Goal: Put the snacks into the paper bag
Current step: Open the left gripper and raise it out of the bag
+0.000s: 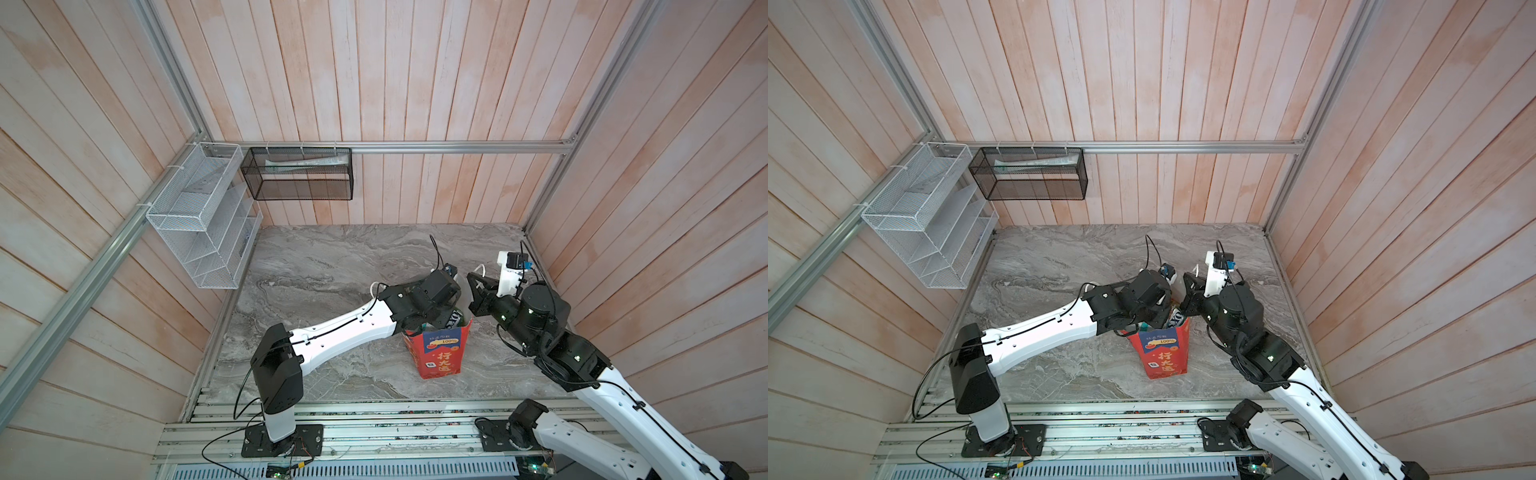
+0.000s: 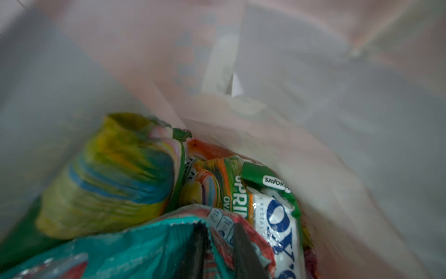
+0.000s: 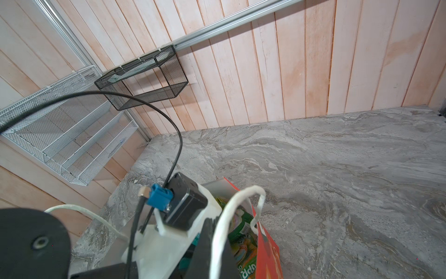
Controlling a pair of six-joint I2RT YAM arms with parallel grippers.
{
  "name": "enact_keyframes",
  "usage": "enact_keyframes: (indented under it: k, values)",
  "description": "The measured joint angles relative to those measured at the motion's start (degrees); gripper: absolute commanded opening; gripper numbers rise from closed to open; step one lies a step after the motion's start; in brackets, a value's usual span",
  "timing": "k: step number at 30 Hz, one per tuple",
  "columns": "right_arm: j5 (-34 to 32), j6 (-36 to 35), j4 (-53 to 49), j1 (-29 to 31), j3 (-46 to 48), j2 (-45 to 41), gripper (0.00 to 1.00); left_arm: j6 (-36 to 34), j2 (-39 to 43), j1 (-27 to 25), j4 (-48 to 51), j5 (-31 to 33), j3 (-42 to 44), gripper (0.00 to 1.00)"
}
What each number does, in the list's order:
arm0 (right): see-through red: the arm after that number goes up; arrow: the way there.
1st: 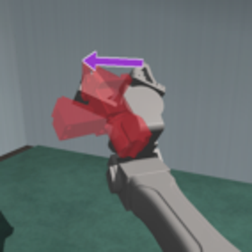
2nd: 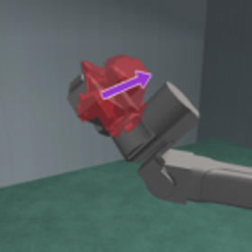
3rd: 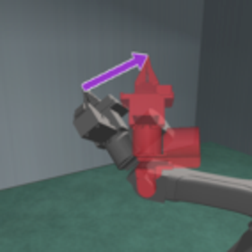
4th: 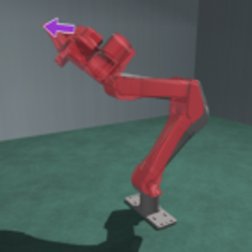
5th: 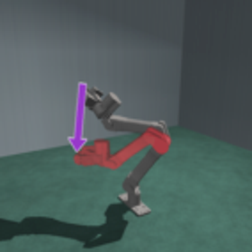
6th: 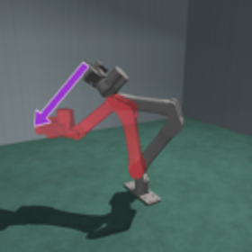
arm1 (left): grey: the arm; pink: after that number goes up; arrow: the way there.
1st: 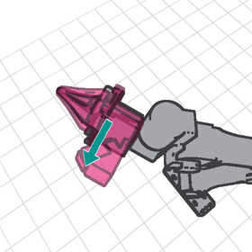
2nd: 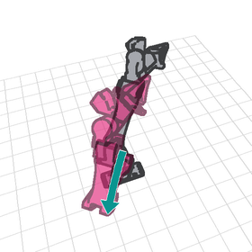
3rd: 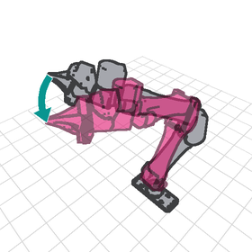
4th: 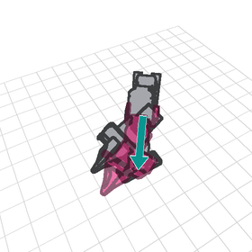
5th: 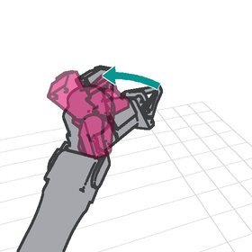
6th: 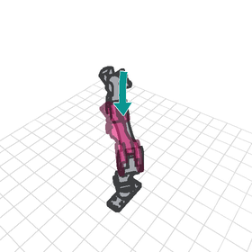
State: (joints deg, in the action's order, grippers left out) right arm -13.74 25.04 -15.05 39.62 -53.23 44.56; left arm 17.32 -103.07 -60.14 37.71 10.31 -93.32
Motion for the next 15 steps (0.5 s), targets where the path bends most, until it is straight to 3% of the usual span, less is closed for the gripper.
enact_keyframes:
  k: [8,15]
  values:
    - [-0.44,0.00,0.02,0.00,0.00,0.02,0.00,0.17,3.78,0.31,-1.14,-5.88,0.15,0.38]
    - [-0.61,0.00,0.02,0.00,0.00,0.00,0.00,2.21,13.57,0.26,-4.57,-5.16,0.13,0.51]
